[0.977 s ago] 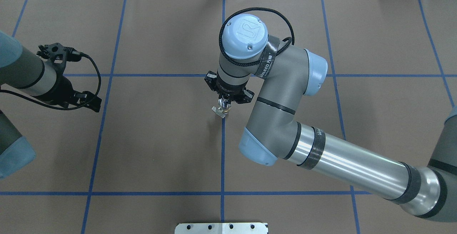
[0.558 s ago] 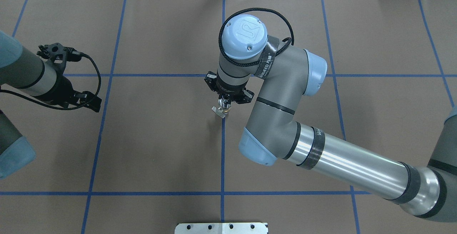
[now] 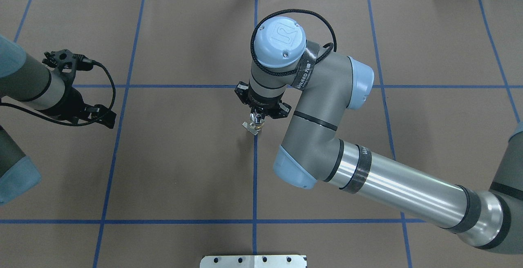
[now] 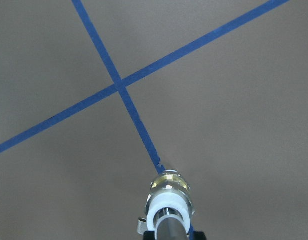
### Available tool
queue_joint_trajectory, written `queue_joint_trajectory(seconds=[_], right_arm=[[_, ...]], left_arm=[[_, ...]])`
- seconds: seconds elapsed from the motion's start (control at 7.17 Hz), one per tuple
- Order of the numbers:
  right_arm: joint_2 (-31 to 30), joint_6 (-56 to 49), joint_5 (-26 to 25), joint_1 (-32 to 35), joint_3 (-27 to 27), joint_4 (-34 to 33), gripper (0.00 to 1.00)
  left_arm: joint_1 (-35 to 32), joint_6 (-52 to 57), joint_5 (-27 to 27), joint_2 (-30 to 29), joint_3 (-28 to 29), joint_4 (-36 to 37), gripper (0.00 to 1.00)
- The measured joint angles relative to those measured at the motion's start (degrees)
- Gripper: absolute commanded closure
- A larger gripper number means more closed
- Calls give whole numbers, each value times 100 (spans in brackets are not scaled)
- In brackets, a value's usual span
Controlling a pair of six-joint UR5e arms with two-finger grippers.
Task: Assemble PPR valve and pipe with both arms
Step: 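Lower the silver fitting onto the valve top and press it in, then open the right gripper and lift it away from the assembled valve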
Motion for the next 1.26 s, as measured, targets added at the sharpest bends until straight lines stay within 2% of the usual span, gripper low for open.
queue_joint_trajectory(seconds=[0.14, 0.28, 1.26], right_arm=[[1, -6, 0, 1, -11, 4, 64], [4, -14, 0, 1, -24, 6, 2], [7, 1, 41, 40, -24, 13, 0]], left_arm=[[0, 0, 0, 0, 1, 0, 0], [1, 0, 0, 0, 2, 0, 0], [9, -2, 0, -9, 1, -1, 0]])
